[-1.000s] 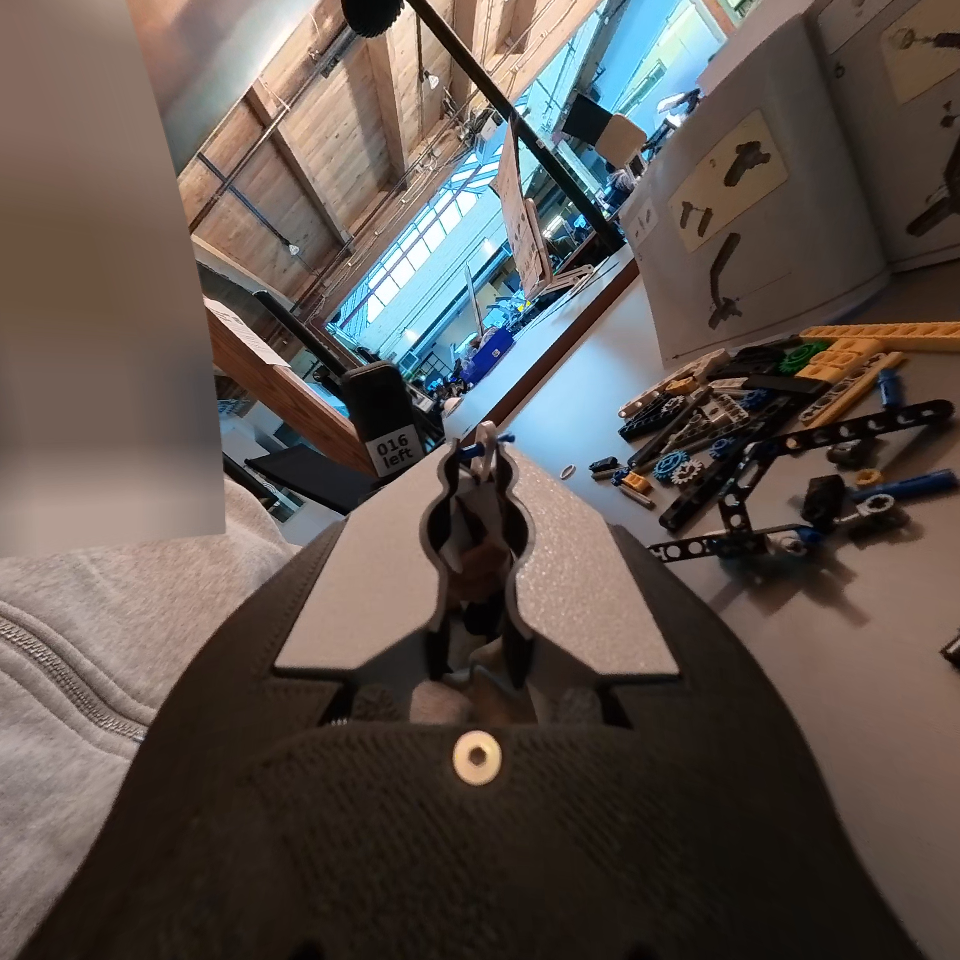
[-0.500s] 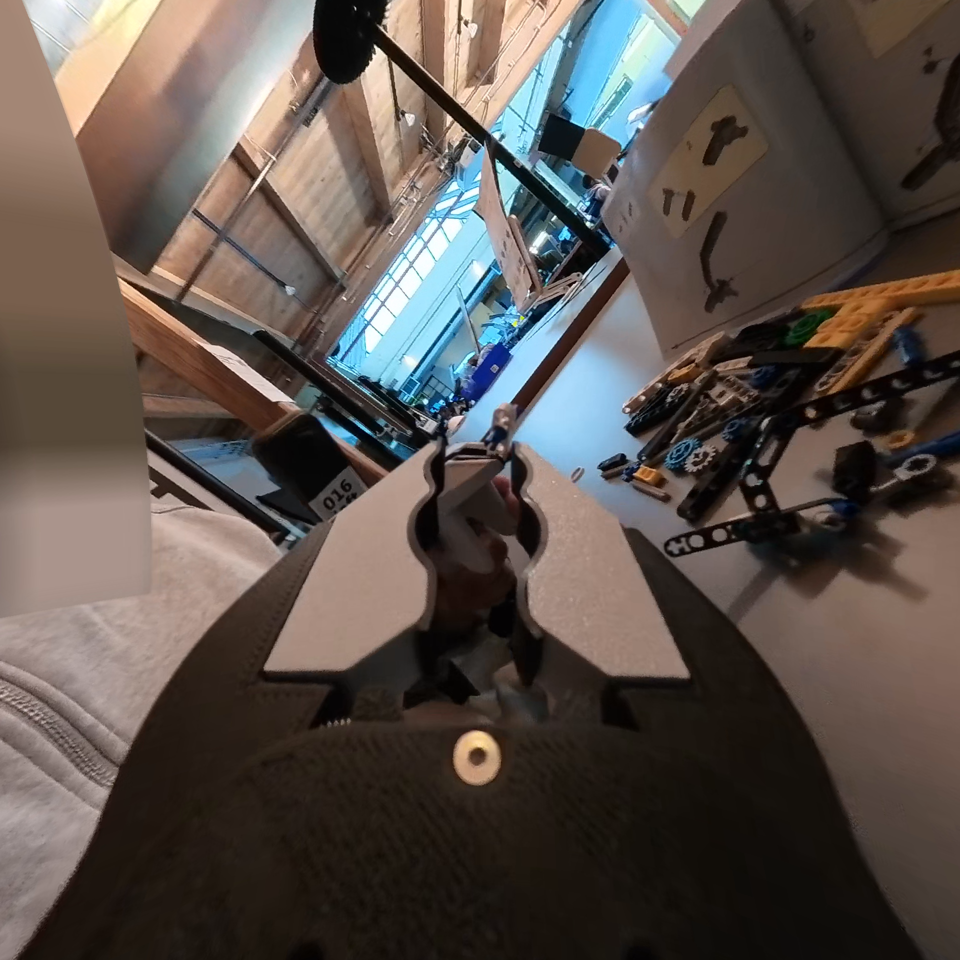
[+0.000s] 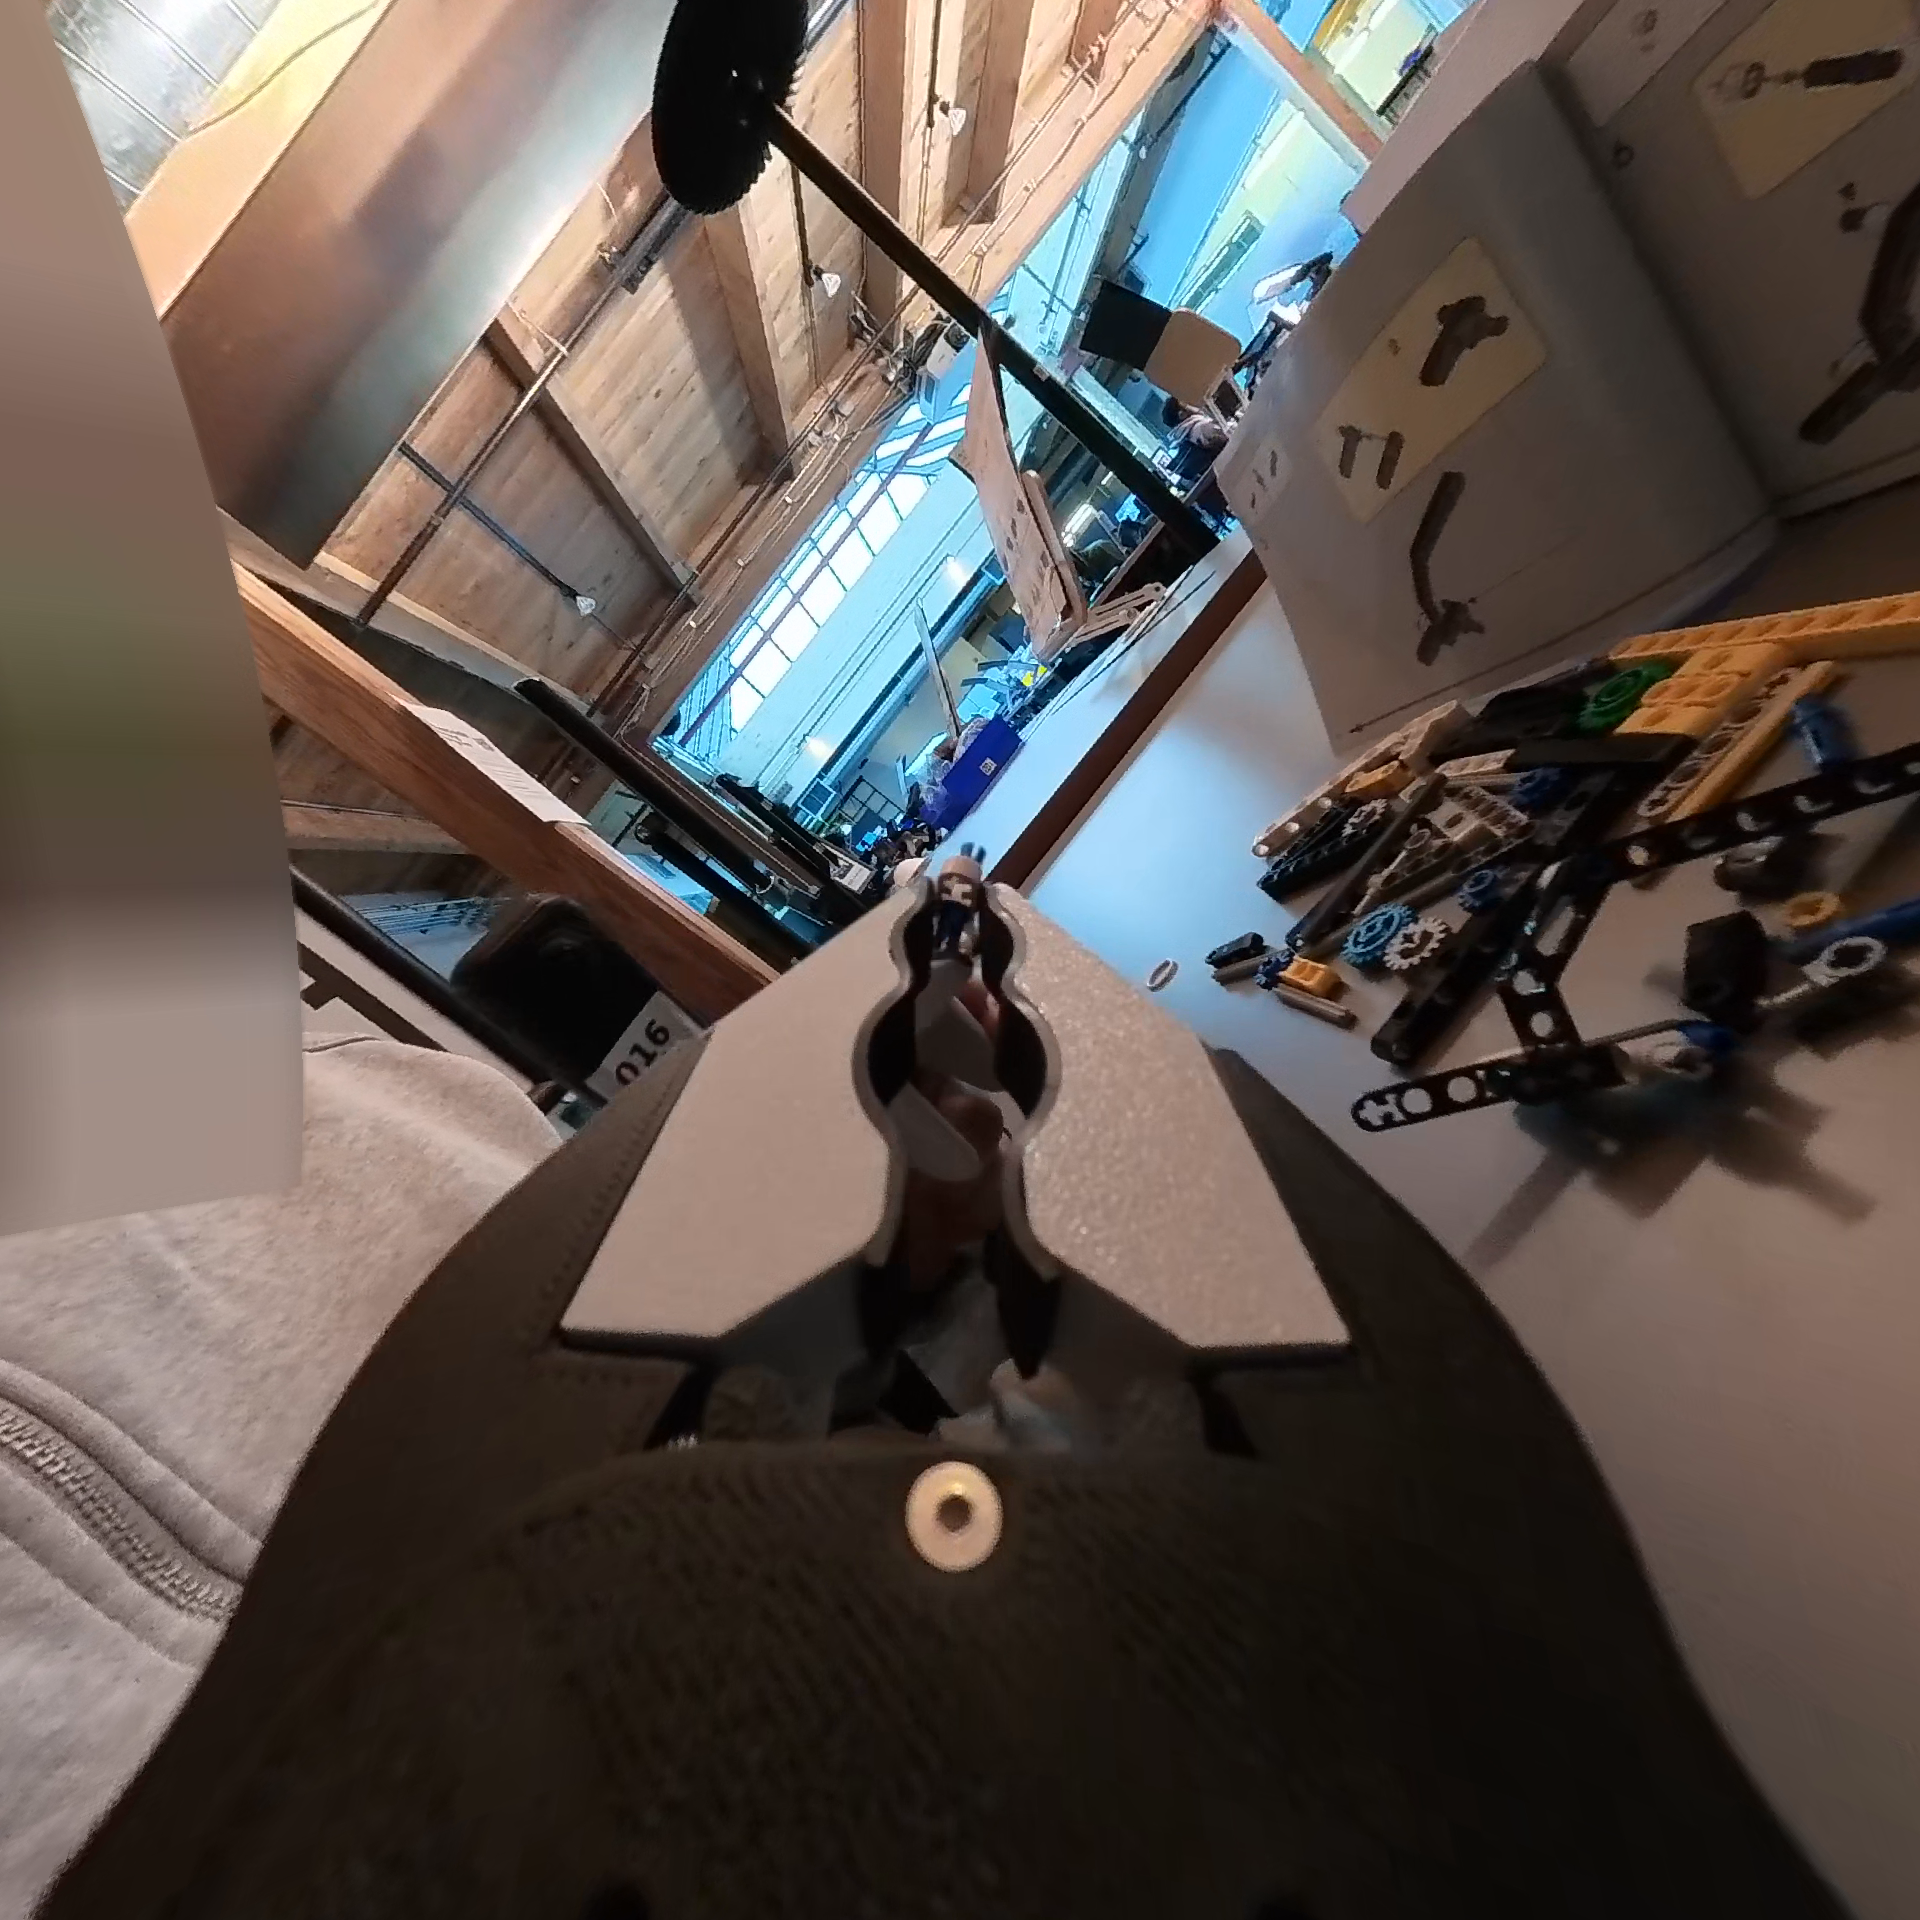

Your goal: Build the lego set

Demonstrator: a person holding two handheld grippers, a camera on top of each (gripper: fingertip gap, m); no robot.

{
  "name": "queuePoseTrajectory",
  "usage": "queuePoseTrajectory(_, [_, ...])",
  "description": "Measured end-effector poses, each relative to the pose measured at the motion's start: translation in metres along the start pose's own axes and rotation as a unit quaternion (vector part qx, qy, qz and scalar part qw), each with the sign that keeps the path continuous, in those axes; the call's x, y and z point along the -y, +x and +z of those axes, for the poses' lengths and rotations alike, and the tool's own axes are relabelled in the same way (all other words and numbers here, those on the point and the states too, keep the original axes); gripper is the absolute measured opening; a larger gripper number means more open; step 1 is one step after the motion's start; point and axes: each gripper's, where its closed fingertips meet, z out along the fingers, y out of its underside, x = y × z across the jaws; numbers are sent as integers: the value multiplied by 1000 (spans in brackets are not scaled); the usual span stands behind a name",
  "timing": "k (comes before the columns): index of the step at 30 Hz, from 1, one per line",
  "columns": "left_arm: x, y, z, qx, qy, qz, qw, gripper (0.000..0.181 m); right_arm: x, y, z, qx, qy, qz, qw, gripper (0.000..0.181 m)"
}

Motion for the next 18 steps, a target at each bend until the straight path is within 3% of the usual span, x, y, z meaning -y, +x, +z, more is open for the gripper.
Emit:
queuePoseTrajectory(11, [5, 2, -2, 2, 15, 12, 1000, 3, -2, -6, -2, 10, -2, -5, 1000, 4])
queuePoseTrajectory(15, [8, 2, -2, -25, 18, -45, 998, 9, 7, -10, -5, 13, 9, -22, 1000, 4])
queuePoseTrajectory(18, [18, -22, -4, -16, 18, -105, 994, 20, 16, -6, -12, 0, 17, -40, 999, 5])
